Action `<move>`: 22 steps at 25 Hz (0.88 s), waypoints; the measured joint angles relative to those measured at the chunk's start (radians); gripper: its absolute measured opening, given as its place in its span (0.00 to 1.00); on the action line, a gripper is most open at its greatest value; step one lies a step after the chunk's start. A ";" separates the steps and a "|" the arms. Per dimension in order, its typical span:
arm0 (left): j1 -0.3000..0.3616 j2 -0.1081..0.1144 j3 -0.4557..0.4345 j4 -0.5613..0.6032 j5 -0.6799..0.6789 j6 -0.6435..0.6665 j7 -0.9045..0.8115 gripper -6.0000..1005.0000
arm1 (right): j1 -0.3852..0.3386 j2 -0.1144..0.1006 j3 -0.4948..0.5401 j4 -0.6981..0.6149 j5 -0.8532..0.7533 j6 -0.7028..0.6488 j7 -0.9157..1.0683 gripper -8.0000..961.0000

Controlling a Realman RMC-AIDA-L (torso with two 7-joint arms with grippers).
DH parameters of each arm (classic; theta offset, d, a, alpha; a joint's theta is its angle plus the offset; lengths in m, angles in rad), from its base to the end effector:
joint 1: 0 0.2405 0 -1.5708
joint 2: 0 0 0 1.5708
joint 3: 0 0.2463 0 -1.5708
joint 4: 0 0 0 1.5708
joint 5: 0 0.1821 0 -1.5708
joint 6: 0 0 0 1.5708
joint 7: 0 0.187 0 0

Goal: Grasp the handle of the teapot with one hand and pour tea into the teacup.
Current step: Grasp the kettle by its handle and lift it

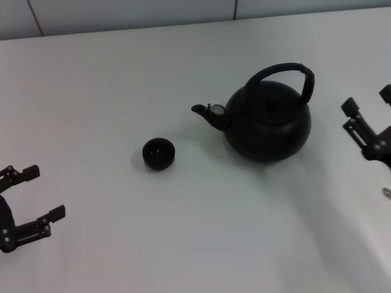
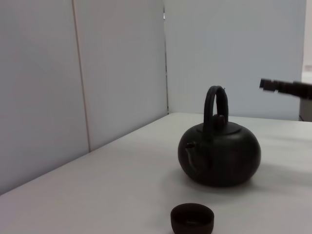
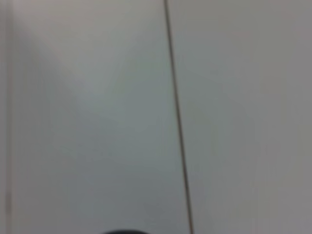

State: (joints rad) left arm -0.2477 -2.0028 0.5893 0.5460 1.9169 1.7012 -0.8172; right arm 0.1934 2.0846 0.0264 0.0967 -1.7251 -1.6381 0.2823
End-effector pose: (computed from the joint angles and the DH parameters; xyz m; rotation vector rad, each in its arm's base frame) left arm -0.2951 0.2403 0.0005 -2.5617 -0.2789 -0.6813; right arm 0.2974 0.2472 0.0030 -1.6488 0.4892 0.9273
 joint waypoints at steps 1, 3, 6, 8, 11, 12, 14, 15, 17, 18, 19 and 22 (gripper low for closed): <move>0.001 -0.001 -0.008 0.000 0.000 0.000 0.000 0.86 | 0.001 0.001 0.016 0.038 0.005 0.025 -0.045 0.82; 0.002 -0.002 -0.015 0.000 0.000 0.000 0.000 0.86 | 0.004 0.002 0.054 0.109 0.009 0.075 -0.131 0.82; 0.002 -0.003 -0.027 0.000 -0.002 0.003 -0.004 0.86 | 0.009 0.001 0.088 0.153 0.010 0.120 -0.168 0.82; 0.002 -0.003 -0.034 0.000 -0.002 0.010 -0.006 0.86 | 0.014 -0.001 0.089 0.157 0.011 0.130 -0.169 0.82; 0.002 -0.003 -0.042 0.000 -0.003 0.015 -0.006 0.86 | 0.022 -0.003 0.084 0.152 0.008 0.140 -0.168 0.82; 0.002 -0.003 -0.042 0.000 -0.003 0.015 -0.007 0.86 | 0.027 -0.004 0.083 0.151 0.007 0.148 -0.168 0.82; 0.002 -0.003 -0.045 0.000 -0.004 0.016 -0.006 0.86 | 0.039 -0.005 0.081 0.147 0.005 0.170 -0.167 0.82; 0.002 -0.004 -0.047 0.000 -0.004 0.017 -0.006 0.86 | 0.045 -0.005 0.081 0.146 0.004 0.179 -0.167 0.82; 0.002 -0.008 -0.049 0.000 -0.004 0.018 -0.002 0.86 | 0.065 -0.006 0.081 0.144 0.004 0.212 -0.162 0.82; 0.002 -0.010 -0.049 0.000 -0.003 0.018 -0.001 0.86 | 0.076 -0.006 0.080 0.143 0.004 0.230 -0.159 0.82; 0.002 -0.012 -0.049 0.000 -0.001 0.018 0.000 0.86 | 0.083 -0.006 0.080 0.141 0.004 0.241 -0.158 0.82; 0.002 -0.015 -0.049 0.000 0.001 0.019 0.000 0.86 | 0.109 -0.006 0.079 0.137 0.004 0.272 -0.157 0.82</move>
State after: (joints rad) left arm -0.2454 -2.0183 0.5405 0.5461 1.9179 1.7199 -0.8170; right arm 0.3023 2.0782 0.1058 0.2333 -1.7212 -1.3666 0.1258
